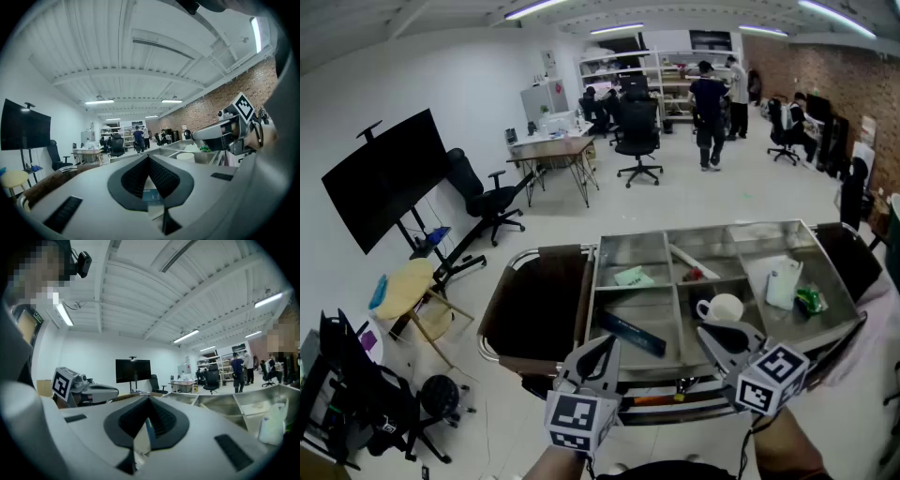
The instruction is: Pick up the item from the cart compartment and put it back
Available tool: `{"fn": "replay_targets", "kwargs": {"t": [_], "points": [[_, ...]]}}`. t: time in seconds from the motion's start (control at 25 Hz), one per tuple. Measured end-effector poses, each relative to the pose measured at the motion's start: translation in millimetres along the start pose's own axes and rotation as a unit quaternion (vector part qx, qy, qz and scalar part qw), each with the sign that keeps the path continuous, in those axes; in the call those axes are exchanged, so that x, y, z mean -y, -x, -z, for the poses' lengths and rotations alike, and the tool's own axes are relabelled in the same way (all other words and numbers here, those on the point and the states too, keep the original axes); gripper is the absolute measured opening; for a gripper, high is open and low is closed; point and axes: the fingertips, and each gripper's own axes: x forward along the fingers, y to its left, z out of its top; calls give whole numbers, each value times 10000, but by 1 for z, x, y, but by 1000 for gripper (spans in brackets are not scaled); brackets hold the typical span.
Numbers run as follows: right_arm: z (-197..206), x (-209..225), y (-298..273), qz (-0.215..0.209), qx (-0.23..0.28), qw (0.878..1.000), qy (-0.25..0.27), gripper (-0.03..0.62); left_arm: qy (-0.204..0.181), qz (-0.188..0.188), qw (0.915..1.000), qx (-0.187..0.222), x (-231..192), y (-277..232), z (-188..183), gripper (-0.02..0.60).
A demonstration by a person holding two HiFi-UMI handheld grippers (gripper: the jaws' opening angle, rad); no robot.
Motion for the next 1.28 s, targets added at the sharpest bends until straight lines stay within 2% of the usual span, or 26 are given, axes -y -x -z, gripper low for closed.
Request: {"fn": "replay_targets", "kwargs": {"t": [0.12,0.32,0.44,0.56,0.68,0.92,1.04,1.28], "points": [[-10,-5,-23,-188,-122,9997,116,23,0,-2,9999,152,-7,4,-5,0],[-12,-19,-64,-841,-499,9952,-1,23,87,50,9999,102,-8,8,-3,0],[-9,-16,-93,-796,-763,9933,358,25,108,38,9998,149,-11,10,-3,0],[-3,-13,-119,-822,-1029,9903,446,30,106,40,9998,140,-14,11,-1,0],[3,-16,-141,-890,-1326,9853,610,76,125,23,9998,120,-19,13,0,0],[35,-15,-179,-987,-2061,9700,828,155,123,4,9999,89,-25,16,2,0],[53,-13,-194,-966,-2396,9625,834,160,139,-5,9999,76,-29,19,3,0],[89,-20,-222,-1118,-3218,9326,1189,162,169,-41,9998,117,-36,22,1,0]]}}
